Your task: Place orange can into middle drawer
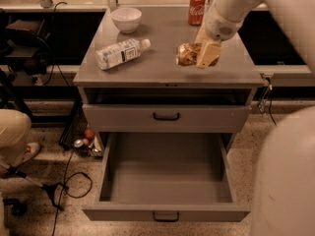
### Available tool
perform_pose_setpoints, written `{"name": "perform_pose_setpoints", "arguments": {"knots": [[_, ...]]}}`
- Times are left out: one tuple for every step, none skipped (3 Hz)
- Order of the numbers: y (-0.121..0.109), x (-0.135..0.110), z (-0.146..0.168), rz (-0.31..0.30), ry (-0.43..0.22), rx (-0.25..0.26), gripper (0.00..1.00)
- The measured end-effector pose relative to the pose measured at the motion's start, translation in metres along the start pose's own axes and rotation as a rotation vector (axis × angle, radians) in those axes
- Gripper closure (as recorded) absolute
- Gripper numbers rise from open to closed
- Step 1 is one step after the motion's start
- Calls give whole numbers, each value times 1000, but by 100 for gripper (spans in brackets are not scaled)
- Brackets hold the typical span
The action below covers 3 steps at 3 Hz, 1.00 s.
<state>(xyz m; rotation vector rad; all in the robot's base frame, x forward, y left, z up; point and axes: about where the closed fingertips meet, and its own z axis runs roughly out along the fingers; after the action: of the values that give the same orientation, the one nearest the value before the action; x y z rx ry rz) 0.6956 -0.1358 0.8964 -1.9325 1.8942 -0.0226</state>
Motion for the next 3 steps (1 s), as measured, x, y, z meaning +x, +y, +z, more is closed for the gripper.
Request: {"name": "perform_pose_setpoints", "arguments": {"knots": [[57,22,-49,59,56,-45,100],[136,55,-46,216,113,-186,100],[132,54,-38,202,112,-185,100]]}}
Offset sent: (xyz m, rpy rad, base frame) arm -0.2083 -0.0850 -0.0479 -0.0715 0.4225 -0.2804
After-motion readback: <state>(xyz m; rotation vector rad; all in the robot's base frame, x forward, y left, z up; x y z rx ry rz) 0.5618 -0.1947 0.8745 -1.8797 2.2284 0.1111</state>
